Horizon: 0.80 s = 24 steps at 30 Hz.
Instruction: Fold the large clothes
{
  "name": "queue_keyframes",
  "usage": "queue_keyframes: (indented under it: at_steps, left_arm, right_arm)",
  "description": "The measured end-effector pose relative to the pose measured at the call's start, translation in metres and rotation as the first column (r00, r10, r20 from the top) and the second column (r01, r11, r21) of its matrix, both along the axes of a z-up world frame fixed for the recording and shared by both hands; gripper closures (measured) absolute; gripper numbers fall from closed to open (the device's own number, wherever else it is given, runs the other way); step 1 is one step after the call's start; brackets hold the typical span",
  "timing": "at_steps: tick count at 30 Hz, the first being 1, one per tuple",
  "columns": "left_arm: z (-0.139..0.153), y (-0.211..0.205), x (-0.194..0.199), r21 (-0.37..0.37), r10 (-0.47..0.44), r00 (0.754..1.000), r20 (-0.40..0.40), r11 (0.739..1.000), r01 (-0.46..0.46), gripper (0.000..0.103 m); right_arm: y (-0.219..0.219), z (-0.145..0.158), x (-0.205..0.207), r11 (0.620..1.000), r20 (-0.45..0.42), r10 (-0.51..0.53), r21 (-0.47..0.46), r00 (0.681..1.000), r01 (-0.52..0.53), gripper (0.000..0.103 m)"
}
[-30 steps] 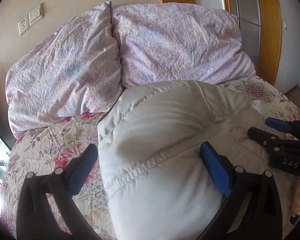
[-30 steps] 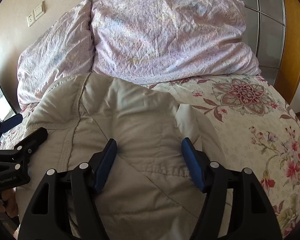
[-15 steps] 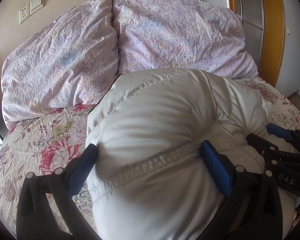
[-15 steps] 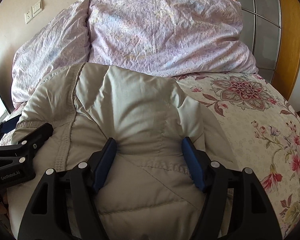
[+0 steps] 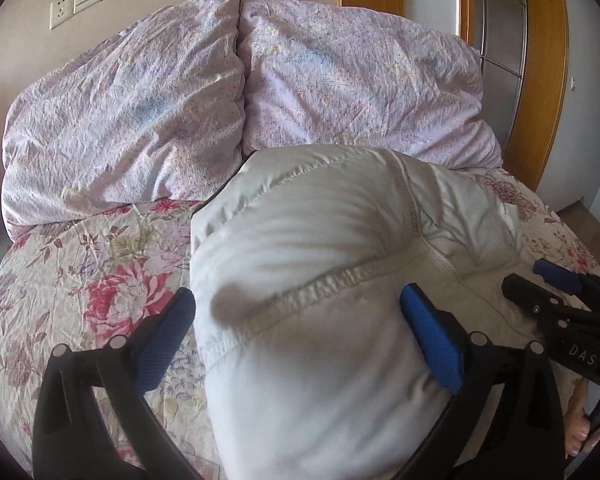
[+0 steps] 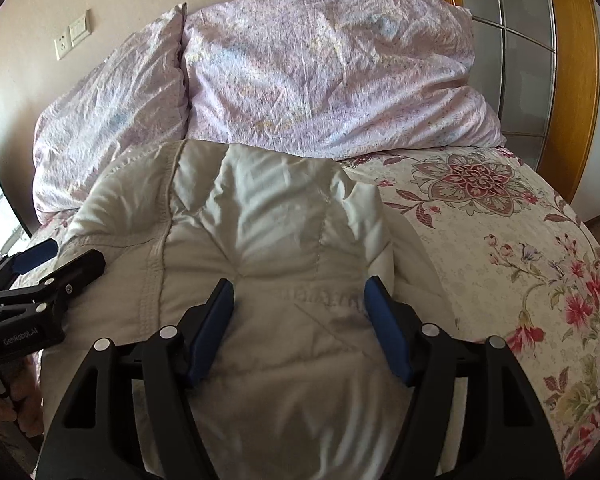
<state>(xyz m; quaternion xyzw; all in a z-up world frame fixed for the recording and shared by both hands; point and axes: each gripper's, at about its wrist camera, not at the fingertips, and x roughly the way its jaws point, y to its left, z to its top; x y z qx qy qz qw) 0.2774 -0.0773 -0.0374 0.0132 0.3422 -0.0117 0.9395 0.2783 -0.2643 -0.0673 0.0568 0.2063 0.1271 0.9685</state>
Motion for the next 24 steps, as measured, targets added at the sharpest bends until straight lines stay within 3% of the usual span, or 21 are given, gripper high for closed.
queue_keyframes:
  at_steps: [7, 14, 24]
  left_arm:
    - [-0.013, -0.003, -0.006, -0.030, -0.014, 1.000, -0.012, 0.999, 0.013, 0.002]
    - [-0.021, -0.008, -0.005, 0.014, -0.010, 1.000, 0.008, 1.000, 0.010, 0.002]
    - [-0.023, -0.005, -0.004, 0.011, -0.007, 1.000, 0.013, 1.000, 0.007, 0.002]
  right_arm:
    - [-0.006, -0.019, -0.010, 0.999, -0.065, 0.014, 0.040, 0.998, -0.012, 0.033]
    - [-0.001, -0.025, -0.006, 1.000, -0.066, 0.010, 0.028, 0.998, -0.008, 0.032]
    - [-0.002, -0.026, -0.004, 0.999, -0.062, 0.009, 0.034, 0.998, -0.007, 0.031]
